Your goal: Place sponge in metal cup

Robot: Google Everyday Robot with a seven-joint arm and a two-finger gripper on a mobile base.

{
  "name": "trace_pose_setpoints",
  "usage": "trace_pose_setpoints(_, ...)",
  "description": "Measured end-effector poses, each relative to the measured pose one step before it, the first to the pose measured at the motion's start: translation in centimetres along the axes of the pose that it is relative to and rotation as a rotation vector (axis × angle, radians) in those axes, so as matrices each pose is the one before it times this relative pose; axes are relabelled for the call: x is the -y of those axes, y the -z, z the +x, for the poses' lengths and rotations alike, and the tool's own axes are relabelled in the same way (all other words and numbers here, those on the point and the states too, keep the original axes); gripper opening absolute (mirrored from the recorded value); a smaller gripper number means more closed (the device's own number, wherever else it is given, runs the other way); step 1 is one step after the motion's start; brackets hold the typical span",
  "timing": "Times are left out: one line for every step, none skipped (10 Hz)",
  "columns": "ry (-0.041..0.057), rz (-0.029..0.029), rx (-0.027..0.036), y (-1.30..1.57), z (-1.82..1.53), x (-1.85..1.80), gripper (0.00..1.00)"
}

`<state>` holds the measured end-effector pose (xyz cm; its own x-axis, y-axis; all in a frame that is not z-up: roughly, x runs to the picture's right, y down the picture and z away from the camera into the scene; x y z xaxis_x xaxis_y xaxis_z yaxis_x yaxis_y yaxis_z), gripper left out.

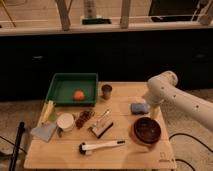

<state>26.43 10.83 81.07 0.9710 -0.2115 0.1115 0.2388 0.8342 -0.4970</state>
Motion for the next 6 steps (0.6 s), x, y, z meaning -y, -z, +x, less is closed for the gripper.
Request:
trace_pose_setpoints(0.00966,0.00845,0.00485,0.967,-0.204,0.174,0.80)
trace_pose_setpoints(0.01093,0.00285,0.00472,0.575,-0.069,0.076,0.80)
trace_pose_setpoints(0.01232,0.00520,0.00405,0.183,0.011,0.193,0.80)
trace_pose_setpoints(0.00836,0.00488,0.00522,-0.009,-0.088,0.209,0.80)
trace_pose_setpoints(0.00929,0.00664,0.00281,-0.037,-0.066,0.301,0.80)
trace_pose_setpoints(0.01539,0.01068,0.00785,-0.175,-0.241,0.493,0.80)
